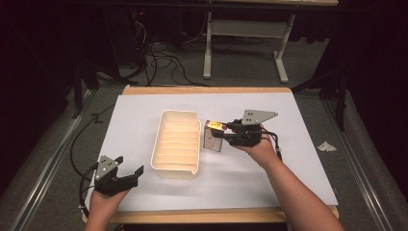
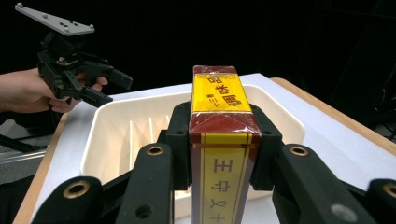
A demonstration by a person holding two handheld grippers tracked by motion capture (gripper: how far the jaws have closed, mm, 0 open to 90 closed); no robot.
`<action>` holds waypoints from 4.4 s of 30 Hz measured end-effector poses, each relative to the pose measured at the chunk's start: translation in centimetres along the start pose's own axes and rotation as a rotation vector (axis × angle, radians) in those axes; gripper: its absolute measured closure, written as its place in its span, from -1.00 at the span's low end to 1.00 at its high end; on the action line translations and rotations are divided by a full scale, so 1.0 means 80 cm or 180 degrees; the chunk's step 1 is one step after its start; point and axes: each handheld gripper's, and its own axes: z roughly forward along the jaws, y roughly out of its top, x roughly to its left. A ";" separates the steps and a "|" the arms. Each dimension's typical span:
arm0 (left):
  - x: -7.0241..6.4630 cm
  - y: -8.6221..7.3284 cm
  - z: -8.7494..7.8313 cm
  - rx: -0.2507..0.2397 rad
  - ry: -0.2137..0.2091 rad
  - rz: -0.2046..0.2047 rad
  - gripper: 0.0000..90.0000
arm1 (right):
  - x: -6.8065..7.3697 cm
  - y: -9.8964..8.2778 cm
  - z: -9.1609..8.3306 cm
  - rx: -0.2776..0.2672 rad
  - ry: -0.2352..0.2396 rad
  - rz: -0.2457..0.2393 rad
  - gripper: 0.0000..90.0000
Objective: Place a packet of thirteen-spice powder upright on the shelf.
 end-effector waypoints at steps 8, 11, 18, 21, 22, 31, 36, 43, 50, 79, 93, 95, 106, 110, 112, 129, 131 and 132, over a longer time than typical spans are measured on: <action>0.001 0.001 -0.001 -0.0007 0.0001 -0.0008 -0.66 | 0.005 0.004 0.022 0.0016 0.0108 -0.0029 0.52; 0.001 0.001 -0.002 -0.0004 -0.0004 -0.0018 -0.66 | 0.005 0.006 0.028 0.0044 0.0119 -0.0054 0.52; 0.001 0.002 -0.002 -0.0010 -0.0008 -0.0022 -0.66 | 0.005 0.008 0.036 0.0057 0.0161 -0.0052 0.52; 0.001 0.002 -0.002 -0.0011 -0.0011 -0.0020 -0.66 | 0.006 0.009 0.040 0.0089 0.0154 -0.0062 0.52; 0.001 0.002 -0.002 -0.0011 -0.0011 -0.0020 -0.66 | 0.006 0.009 0.040 0.0089 0.0154 -0.0062 0.52; 0.002 0.003 -0.003 -0.0014 -0.0014 -0.0025 -0.66 | 0.008 0.009 0.054 0.0121 0.0155 -0.0065 0.52; 0.001 0.003 -0.003 -0.0014 -0.0021 -0.0026 -0.66 | 0.009 0.009 0.062 0.0119 0.0153 -0.0089 0.52; 0.001 0.002 -0.002 0.0002 -0.0021 -0.0025 -0.66 | 0.012 0.011 0.070 0.0124 0.0153 -0.0119 0.52; 0.001 0.002 -0.002 -0.0006 -0.0018 -0.0026 -0.65 | 0.011 0.012 0.077 0.0147 0.0174 -0.0133 0.53; 0.004 0.004 -0.003 -0.0016 -0.0008 -0.0057 -0.65 | 0.010 0.018 0.119 0.0150 0.0322 -0.0218 0.53; 0.005 0.004 -0.004 -0.0018 -0.0003 -0.0066 -0.65 | 0.004 0.007 0.133 0.0105 0.0470 -0.0224 0.53; 0.005 0.004 -0.003 -0.0014 -0.0005 -0.0065 -0.65 | 0.004 0.005 0.133 0.0112 0.0467 -0.0206 0.53; 0.004 0.004 -0.004 -0.0016 -0.0016 -0.0067 -0.65 | 0.004 -0.003 0.135 0.0139 0.0437 -0.0163 0.52; 0.004 0.004 -0.004 -0.0006 -0.0017 -0.0065 -0.65 | 0.005 -0.005 0.133 0.0128 0.0416 -0.0180 0.52; 0.004 0.004 -0.004 -0.0007 -0.0019 -0.0065 -0.65 | 0.006 -0.005 0.132 0.0141 0.0400 -0.0171 0.52; 0.003 0.004 -0.004 -0.0003 -0.0031 -0.0065 -0.65 | 0.014 -0.018 0.134 0.0300 0.0350 -0.0238 0.46; 0.003 0.004 -0.004 -0.0001 -0.0031 -0.0066 -0.65 | 0.015 -0.017 0.135 0.0323 0.0330 -0.0215 0.42; 0.003 0.004 -0.004 -0.0001 -0.0031 -0.0066 -0.65 | 0.015 -0.017 0.135 0.0323 0.0330 -0.0215 0.42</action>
